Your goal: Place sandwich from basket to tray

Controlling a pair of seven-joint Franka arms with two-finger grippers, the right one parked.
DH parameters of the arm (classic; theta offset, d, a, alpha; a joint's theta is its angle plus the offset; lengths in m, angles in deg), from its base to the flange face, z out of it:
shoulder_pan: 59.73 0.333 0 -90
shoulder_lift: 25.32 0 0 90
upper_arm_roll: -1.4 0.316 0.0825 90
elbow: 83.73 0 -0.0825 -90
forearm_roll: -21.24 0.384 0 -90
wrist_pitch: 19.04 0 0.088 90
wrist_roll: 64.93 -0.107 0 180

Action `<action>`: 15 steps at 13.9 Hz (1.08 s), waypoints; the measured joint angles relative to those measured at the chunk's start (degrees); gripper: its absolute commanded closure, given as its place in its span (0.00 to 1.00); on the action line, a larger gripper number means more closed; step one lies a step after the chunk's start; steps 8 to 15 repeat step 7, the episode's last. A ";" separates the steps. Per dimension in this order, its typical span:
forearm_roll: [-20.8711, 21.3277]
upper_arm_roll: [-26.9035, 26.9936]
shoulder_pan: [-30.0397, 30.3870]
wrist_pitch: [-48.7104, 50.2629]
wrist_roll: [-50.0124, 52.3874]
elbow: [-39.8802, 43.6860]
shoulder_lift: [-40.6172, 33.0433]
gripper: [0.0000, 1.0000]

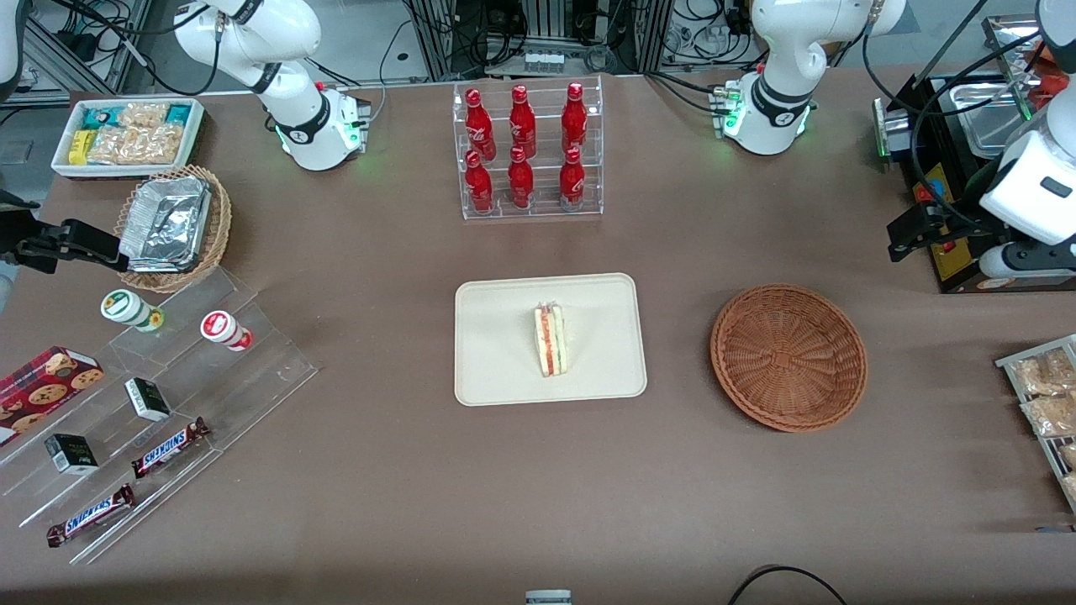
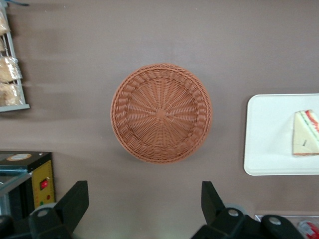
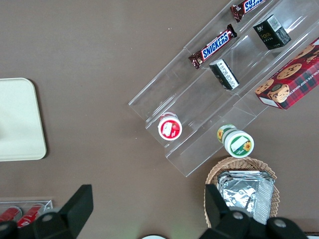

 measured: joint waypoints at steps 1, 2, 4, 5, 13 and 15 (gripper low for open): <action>-0.36 0.60 0.02 0.85 -0.76 0.10 -0.19 0.00; -0.43 0.95 0.02 1.42 -1.39 0.15 -0.38 0.00; -0.44 1.07 0.01 1.67 -1.78 0.17 -0.59 0.00; -0.44 1.20 -0.01 1.69 -1.79 0.16 -0.57 0.00; -0.44 2.12 0.00 1.69 -1.79 0.17 -0.57 0.00; -0.44 2.12 0.00 1.69 -1.79 0.17 -0.57 0.00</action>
